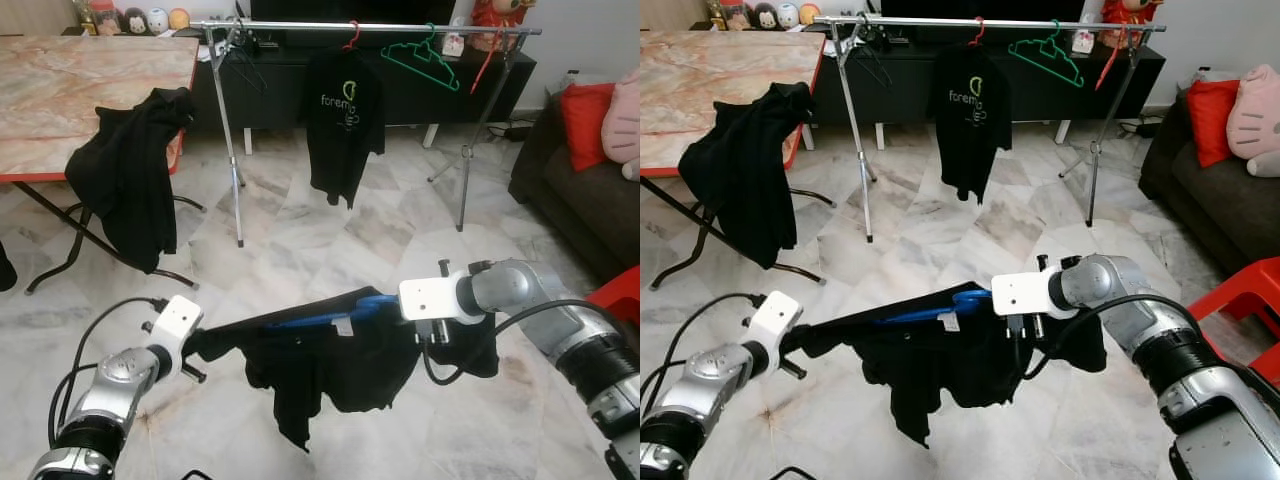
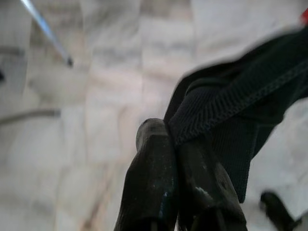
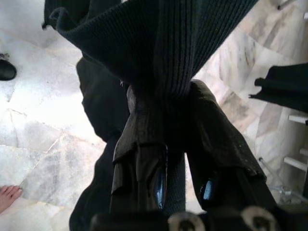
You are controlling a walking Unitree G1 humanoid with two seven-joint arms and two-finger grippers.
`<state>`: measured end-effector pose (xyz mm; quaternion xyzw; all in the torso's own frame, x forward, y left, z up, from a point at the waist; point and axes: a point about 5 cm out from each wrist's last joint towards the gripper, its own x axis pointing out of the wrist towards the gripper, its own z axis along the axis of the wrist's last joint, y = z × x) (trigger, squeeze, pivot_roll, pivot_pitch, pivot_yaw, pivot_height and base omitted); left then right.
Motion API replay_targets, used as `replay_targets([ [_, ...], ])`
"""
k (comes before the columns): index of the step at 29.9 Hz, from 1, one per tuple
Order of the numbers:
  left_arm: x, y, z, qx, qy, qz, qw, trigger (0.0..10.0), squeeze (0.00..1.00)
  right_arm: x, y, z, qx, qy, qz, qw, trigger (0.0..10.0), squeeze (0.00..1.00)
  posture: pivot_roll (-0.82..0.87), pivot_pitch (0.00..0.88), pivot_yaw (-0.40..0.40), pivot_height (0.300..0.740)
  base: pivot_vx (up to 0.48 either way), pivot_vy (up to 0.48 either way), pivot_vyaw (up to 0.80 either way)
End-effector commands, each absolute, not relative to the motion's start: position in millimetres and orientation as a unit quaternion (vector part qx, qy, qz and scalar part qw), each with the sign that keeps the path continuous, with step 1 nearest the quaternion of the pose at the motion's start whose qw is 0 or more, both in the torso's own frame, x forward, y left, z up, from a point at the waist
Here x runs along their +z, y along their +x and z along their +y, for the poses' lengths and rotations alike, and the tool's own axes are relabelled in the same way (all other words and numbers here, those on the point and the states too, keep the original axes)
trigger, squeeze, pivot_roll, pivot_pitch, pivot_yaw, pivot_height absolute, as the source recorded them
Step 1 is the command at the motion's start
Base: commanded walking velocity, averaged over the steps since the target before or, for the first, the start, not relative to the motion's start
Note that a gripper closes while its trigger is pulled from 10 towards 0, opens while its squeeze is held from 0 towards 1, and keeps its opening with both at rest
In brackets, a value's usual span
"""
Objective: Hang hanger
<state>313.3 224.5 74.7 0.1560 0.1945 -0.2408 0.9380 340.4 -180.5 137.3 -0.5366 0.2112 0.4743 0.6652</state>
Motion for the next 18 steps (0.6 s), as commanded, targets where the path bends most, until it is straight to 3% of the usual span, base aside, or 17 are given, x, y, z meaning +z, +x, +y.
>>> replay_targets([
  [1,88.3,314.6,217.0,-0.265,0.144,0.172,0.938,10.0,0.0,137.1,340.0,-180.0,0.464,-0.542,0.216,0.667,0.0,0.0,-0.04,0.058,-0.083,0.74,0.0,0.0,0.0],
  [6,120.7,312.8,185.1,-0.349,0.114,0.119,0.923,10.0,0.0,129.0,339.1,-161.7,0.46,-0.529,0.209,0.682,0.0,0.0,-0.05,0.056,-0.083,0.74,0.0,0.0,0.0],
  [12,136.7,305.5,165.9,-0.405,0.099,0.092,0.904,10.0,0.0,124.7,339.3,-145.2,0.461,-0.504,0.197,0.703,0.0,0.0,-0.04,0.054,-0.083,0.74,0.0,0.0,0.0],
  [18,149.3,293.6,148.0,-0.456,0.086,0.08,0.882,10.0,0.0,118.4,349.7,-128.0,0.413,-0.478,0.195,0.75,0.0,0.0,-0.03,0.05,-0.083,0.74,0.0,0.0,0.0],
])
